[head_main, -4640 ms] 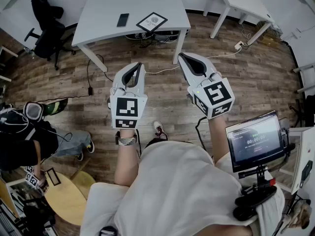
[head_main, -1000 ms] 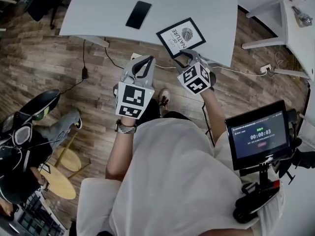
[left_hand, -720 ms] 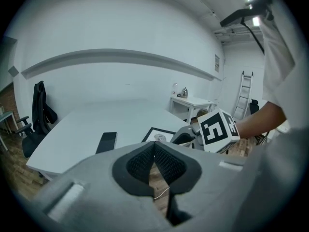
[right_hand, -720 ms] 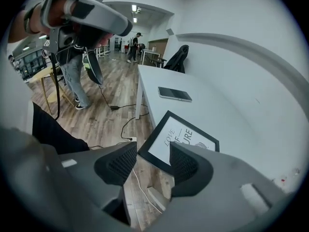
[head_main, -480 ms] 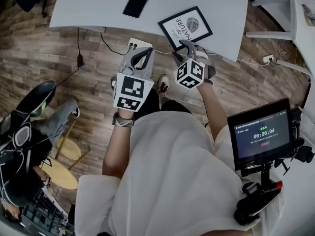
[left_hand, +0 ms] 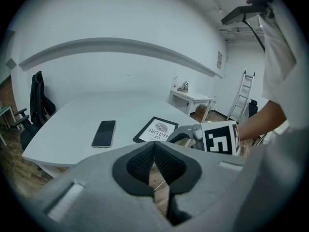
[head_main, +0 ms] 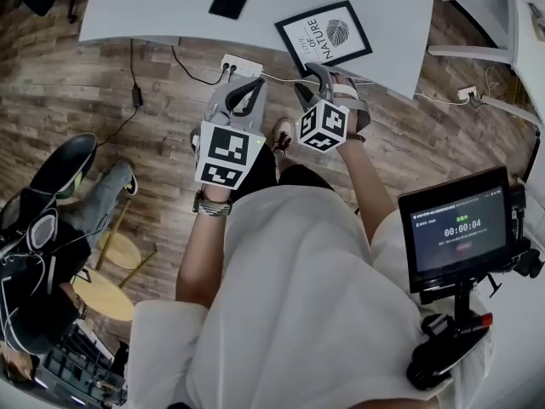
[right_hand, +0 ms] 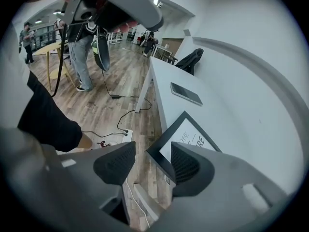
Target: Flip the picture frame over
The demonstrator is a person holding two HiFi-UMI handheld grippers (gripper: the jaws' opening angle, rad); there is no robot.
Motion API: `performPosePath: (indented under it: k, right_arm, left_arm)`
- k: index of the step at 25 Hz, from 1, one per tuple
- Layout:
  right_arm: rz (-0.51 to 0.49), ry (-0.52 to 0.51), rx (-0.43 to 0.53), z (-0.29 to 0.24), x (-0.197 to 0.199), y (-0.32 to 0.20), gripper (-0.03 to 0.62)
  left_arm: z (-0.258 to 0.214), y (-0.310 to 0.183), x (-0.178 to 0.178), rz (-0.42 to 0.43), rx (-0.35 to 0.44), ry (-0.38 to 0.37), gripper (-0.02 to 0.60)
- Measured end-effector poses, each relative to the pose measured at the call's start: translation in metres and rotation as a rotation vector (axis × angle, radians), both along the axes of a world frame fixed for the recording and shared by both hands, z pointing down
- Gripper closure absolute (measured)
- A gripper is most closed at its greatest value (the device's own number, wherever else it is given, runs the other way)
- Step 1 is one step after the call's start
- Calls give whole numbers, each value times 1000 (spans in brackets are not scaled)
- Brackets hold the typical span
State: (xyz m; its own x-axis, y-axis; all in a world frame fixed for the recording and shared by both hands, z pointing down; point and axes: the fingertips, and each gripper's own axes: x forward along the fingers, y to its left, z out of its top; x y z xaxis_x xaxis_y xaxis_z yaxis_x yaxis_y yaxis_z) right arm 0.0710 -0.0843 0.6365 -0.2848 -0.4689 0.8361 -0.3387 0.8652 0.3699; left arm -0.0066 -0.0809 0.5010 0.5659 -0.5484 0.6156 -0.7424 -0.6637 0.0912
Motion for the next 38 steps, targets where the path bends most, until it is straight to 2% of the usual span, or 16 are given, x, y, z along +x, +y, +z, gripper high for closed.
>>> performPosePath:
  k: [5, 15, 21, 28, 33, 38]
  right_arm:
    - [-60, 72, 45, 9, 1, -2, 361]
    - [-237, 183, 196, 16, 10, -22, 361]
    - [-299, 213, 247, 19, 10, -27, 387]
    - [-318, 221, 208, 14, 9, -26, 408]
    - [-317, 165, 117, 4, 2, -23, 424]
    - [-320, 167, 29, -1, 0, -23, 437]
  left_arm:
    - [-2, 3, 2, 3, -4, -4, 575]
    - [3, 13, 2, 1, -26, -5, 575]
    - [5, 18, 4, -3, -33, -3, 575]
    - [6, 17, 2, -15, -29, 0, 575]
    - [13, 11, -1, -16, -26, 2, 575]
    - [17, 0, -2, -12, -11, 7, 575]
